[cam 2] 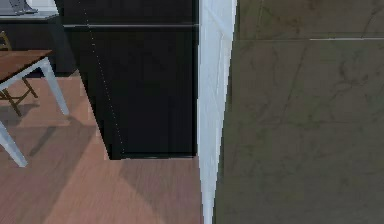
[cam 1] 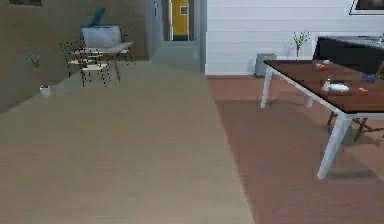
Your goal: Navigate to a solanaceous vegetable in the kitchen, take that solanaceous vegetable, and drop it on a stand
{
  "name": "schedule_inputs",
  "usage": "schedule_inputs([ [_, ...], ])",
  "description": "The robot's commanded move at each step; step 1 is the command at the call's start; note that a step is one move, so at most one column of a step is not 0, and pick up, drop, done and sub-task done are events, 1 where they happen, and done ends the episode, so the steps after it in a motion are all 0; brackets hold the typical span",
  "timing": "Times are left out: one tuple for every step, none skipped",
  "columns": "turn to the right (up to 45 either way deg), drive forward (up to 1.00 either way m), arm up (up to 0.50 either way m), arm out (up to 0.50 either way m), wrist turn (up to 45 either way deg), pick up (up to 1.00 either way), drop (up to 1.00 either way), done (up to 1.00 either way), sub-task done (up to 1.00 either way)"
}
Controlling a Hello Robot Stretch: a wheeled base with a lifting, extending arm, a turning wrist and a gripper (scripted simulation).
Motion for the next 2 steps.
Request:
schedule_inputs([
  [-9.0,0.00,0.00,0.00,0.0,0.00,0.00,0.00,0.00],
  [0.0,0.20,0.00,0.00,0.0,0.00,0.00,0.00,0.00],
])
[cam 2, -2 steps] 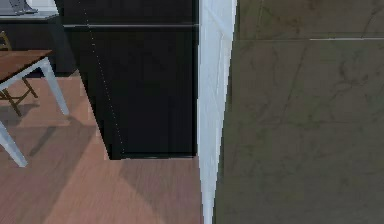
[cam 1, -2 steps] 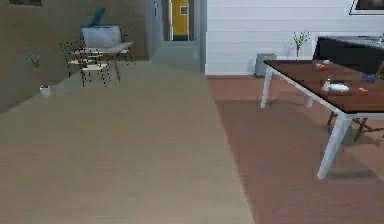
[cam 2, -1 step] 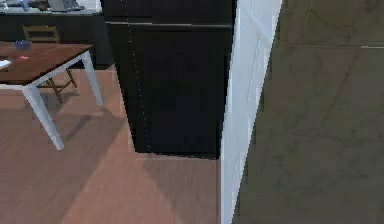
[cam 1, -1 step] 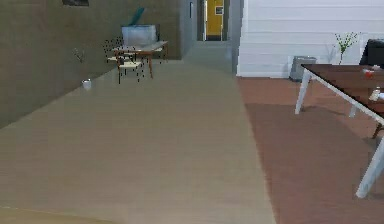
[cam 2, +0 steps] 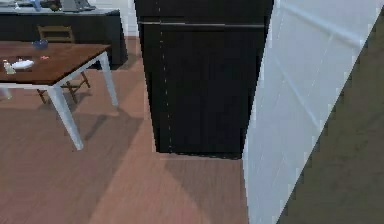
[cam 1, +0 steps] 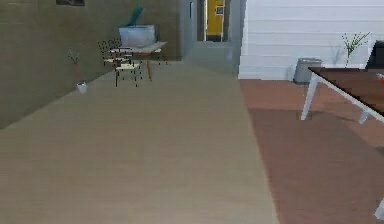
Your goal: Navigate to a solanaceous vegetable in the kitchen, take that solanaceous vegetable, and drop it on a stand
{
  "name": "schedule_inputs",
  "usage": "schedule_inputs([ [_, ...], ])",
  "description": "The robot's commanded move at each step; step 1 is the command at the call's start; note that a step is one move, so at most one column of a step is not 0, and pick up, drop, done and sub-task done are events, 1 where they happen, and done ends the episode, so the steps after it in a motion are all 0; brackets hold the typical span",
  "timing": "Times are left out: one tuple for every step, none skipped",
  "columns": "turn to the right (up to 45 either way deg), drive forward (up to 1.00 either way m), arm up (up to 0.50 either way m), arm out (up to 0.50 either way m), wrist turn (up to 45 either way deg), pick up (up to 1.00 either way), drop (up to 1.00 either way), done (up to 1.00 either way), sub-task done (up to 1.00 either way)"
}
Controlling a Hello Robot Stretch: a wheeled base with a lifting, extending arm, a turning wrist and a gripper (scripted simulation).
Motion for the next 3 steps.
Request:
schedule_inputs([
  [21.0,0.00,0.00,0.00,0.0,0.00,0.00,0.00,0.00],
  [0.0,1.00,0.00,0.00,0.0,0.00,0.00,0.00,0.00],
  [0.0,1.00,0.00,0.00,0.0,0.00,0.00,0.00,0.00],
])
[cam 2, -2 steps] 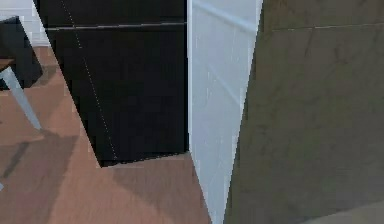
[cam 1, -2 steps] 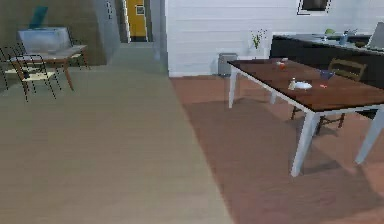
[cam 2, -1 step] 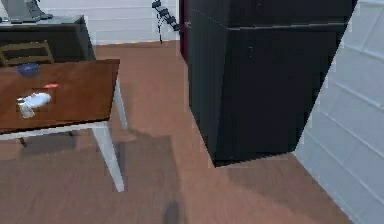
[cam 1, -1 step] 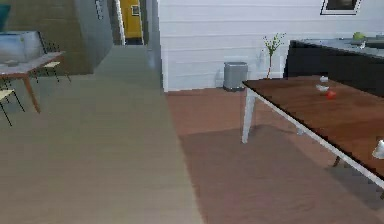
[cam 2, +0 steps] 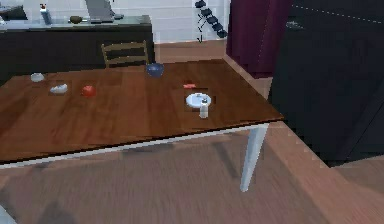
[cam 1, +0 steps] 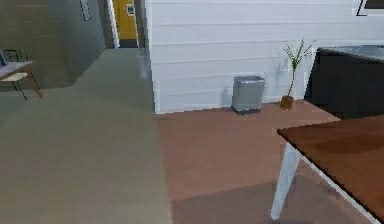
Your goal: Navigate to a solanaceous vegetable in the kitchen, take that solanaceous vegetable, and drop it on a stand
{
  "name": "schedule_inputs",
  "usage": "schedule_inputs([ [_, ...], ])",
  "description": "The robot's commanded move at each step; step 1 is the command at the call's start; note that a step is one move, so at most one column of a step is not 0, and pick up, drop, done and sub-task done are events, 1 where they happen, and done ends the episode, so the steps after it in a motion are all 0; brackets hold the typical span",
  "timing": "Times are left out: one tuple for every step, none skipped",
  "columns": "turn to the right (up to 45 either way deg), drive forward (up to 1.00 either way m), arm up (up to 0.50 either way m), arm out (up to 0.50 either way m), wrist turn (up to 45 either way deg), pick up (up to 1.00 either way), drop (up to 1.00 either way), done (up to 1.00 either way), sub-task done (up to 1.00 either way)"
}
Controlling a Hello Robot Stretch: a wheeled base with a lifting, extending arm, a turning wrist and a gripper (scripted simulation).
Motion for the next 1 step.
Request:
schedule_inputs([
  [3.0,0.00,0.00,0.00,0.0,0.00,0.00,0.00,0.00],
])
